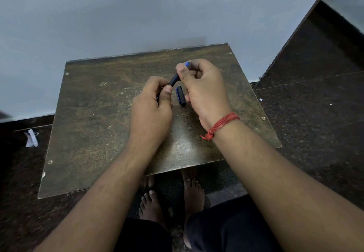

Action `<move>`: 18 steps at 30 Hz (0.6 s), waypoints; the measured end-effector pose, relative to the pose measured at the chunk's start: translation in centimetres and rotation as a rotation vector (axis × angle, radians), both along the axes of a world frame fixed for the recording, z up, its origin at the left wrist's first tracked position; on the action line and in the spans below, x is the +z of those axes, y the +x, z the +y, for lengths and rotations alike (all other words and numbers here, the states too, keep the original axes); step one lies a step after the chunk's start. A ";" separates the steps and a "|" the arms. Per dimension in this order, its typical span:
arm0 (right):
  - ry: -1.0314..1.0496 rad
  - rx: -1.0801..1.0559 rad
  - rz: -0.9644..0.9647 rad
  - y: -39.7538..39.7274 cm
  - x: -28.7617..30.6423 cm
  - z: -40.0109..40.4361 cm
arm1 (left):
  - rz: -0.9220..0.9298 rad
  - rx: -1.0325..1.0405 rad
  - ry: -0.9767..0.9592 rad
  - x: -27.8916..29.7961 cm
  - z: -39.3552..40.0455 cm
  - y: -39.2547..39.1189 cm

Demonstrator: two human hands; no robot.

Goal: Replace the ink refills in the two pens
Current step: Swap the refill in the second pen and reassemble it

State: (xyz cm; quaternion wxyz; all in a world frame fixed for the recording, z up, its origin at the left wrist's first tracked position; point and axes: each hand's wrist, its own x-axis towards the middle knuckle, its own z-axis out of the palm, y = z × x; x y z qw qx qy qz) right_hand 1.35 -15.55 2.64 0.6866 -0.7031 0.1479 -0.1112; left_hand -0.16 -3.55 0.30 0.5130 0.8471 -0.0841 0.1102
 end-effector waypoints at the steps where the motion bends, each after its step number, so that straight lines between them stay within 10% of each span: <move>1: -0.154 -0.008 -0.016 0.0 -0.1 -0.2 | 0.005 0.014 -0.016 0.0 0.1 0.1; 8: -1.142 0.131 0.017 -0.5 -0.4 -1.1 | 0.039 0.107 -0.103 0.0 0.8 0.5; 18: -1.336 0.190 0.034 -0.6 -1.0 0.1 | 0.053 0.101 -0.091 0.2 0.7 0.3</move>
